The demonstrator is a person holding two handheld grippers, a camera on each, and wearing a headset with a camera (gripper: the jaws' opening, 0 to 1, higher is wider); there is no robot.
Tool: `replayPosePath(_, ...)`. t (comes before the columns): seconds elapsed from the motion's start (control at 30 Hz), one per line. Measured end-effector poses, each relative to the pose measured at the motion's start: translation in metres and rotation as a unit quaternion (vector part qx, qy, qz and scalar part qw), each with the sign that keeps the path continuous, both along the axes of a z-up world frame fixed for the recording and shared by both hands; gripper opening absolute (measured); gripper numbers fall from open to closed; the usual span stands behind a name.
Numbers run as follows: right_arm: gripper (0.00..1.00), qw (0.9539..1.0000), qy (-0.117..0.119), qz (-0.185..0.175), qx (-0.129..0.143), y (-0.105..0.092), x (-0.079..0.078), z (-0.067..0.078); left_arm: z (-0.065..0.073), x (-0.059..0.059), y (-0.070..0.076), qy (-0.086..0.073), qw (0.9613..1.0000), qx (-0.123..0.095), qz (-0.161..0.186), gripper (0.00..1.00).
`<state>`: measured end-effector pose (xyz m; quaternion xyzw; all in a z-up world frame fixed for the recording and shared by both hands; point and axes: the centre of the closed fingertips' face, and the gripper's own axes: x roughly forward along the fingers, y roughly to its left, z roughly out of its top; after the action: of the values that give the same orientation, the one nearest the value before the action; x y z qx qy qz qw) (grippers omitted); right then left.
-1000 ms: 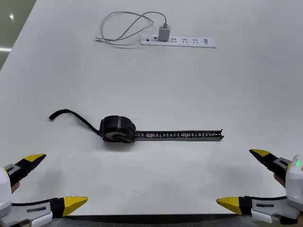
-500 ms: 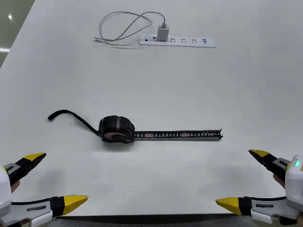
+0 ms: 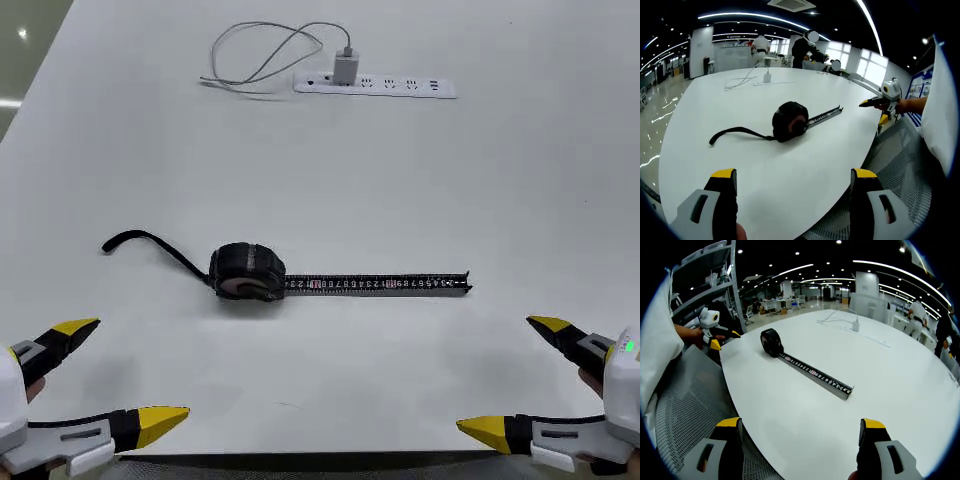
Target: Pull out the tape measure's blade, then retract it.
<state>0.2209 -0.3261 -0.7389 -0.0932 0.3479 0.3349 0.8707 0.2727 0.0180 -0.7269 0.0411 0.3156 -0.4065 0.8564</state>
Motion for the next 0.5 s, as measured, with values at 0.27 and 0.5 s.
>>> replayPosePath(0.27,0.94,1.0,-0.001,-0.002,0.001,0.0,0.002,0.0,0.0,0.002,-0.004,0.001,1.0,-0.002,0.003,0.92)
replayPosePath(0.5,0.94,1.0,-0.003,-0.004,0.002,-0.001,0.004,0.001,0.0,0.007,-0.015,-0.004,0.9999,0.001,0.009,0.92)
